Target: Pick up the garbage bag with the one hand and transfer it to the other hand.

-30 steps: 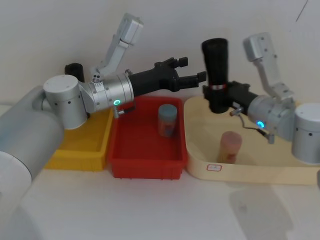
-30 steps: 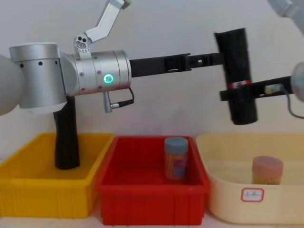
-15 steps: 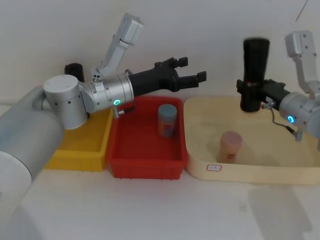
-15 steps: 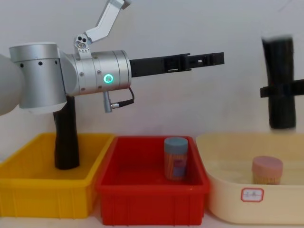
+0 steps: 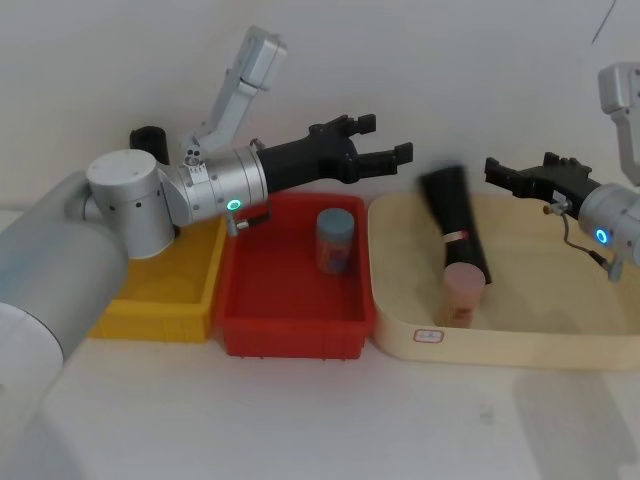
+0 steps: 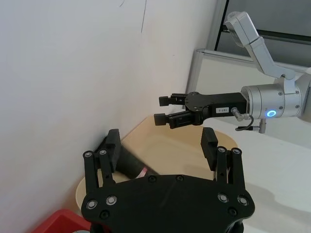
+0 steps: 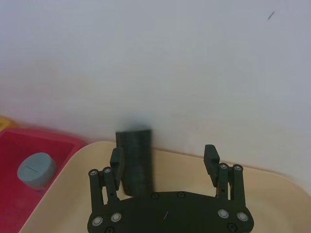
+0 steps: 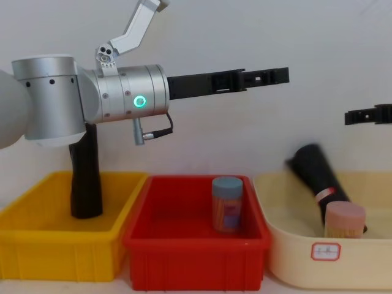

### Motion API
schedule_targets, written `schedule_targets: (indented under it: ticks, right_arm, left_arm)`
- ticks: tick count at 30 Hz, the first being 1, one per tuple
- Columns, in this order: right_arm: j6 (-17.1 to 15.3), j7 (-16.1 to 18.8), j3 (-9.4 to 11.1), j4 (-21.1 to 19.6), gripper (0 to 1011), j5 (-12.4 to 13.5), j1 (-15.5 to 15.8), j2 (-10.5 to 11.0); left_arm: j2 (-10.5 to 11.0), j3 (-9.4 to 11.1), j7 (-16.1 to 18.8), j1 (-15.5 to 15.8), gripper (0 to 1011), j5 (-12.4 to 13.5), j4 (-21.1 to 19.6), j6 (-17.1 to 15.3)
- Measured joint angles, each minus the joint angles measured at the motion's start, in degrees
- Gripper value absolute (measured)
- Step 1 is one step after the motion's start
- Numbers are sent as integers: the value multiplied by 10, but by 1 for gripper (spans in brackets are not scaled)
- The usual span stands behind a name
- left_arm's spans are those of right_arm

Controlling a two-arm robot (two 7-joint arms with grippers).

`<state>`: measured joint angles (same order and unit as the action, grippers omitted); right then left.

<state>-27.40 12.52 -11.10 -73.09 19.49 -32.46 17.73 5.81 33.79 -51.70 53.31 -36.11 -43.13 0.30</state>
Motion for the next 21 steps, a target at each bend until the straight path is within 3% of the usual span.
schedule_targets:
  ticks: [21]
  right_arm:
    - [4, 4, 8, 10, 999, 3, -2, 2]
  left_arm:
    - [0, 0, 0, 0, 1001, 0, 0, 0]
